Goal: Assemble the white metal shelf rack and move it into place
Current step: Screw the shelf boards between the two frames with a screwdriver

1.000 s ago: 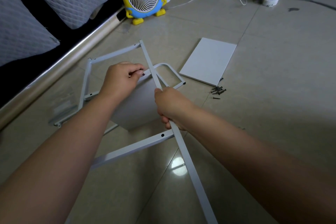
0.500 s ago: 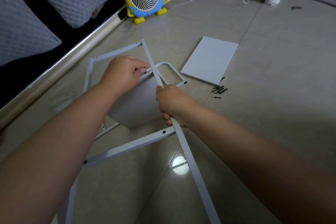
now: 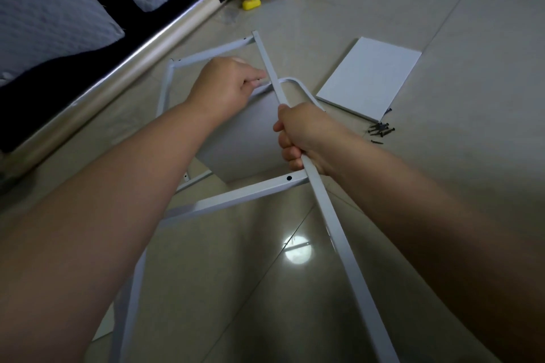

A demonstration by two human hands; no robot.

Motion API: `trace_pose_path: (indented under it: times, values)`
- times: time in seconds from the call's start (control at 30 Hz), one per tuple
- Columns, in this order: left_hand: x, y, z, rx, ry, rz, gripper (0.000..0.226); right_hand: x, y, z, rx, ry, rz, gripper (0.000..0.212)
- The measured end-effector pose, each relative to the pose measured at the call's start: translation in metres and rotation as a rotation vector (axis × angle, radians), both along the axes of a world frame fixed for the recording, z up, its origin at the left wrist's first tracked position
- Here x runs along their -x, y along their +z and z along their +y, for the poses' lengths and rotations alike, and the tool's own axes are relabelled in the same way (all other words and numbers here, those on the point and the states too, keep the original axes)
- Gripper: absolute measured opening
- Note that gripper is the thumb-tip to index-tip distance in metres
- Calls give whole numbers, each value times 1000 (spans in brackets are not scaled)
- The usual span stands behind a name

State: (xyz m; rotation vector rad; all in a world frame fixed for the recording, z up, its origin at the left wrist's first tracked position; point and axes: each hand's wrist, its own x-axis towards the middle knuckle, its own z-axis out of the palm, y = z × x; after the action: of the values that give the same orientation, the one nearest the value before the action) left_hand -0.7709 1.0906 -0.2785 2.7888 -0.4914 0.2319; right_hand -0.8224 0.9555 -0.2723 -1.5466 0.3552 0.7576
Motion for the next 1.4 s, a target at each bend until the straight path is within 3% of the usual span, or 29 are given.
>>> trace_pose_path:
  times: [0.23, 0.6, 0.93, 1.23, 1.4]
  values:
    - [-11, 15, -5, -22, 39, 142, 25, 4, 0, -2, -35, -14, 18, 32]
    - [-14, 22, -2, -136, -10, 124, 21, 7, -2, -4, -51, -9, 25, 28]
    - [-20, 11, -7, -178, 84, 123, 23, 8, 1, -5, -53, 4, 36, 23]
    - [-7, -2, -19, -157, 254, 79, 50, 7, -4, -8, -91, -1, 16, 26]
    - [-6, -8, -18, -183, 214, 87, 38, 7, -5, -7, -93, -2, 10, 32]
